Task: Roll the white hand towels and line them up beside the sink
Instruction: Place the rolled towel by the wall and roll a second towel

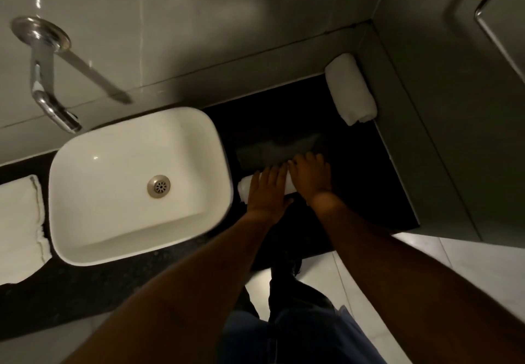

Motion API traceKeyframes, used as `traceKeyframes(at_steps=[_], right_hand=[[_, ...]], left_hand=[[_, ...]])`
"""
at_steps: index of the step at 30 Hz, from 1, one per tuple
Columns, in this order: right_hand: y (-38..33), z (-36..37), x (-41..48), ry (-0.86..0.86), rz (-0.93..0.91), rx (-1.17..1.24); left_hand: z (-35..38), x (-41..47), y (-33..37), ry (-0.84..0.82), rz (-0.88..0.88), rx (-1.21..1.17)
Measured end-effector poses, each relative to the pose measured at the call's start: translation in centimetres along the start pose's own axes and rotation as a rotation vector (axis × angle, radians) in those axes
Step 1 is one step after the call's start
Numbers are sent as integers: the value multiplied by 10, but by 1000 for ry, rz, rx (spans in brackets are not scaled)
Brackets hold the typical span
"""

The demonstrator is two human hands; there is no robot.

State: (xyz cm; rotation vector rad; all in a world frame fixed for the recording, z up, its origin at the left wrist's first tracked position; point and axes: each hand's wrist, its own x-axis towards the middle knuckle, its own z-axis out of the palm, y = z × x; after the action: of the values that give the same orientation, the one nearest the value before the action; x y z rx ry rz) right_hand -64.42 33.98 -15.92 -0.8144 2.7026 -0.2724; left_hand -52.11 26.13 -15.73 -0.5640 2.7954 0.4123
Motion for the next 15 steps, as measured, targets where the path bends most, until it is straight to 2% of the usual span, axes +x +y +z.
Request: traceKeyframes(at_steps=[4, 10, 13, 15], right_hand=[[-6, 1, 17, -93, 65, -29], [-3, 14, 14, 29, 18, -22], [13, 10, -2, 81, -126, 207], [26, 2, -19, 31, -174, 381]], left_hand=[[-2, 24, -16, -46, 21, 6], [5, 24, -20, -8, 41, -4], [-1, 25, -19, -91, 54, 1], [-7, 24, -21, -144, 89, 8]])
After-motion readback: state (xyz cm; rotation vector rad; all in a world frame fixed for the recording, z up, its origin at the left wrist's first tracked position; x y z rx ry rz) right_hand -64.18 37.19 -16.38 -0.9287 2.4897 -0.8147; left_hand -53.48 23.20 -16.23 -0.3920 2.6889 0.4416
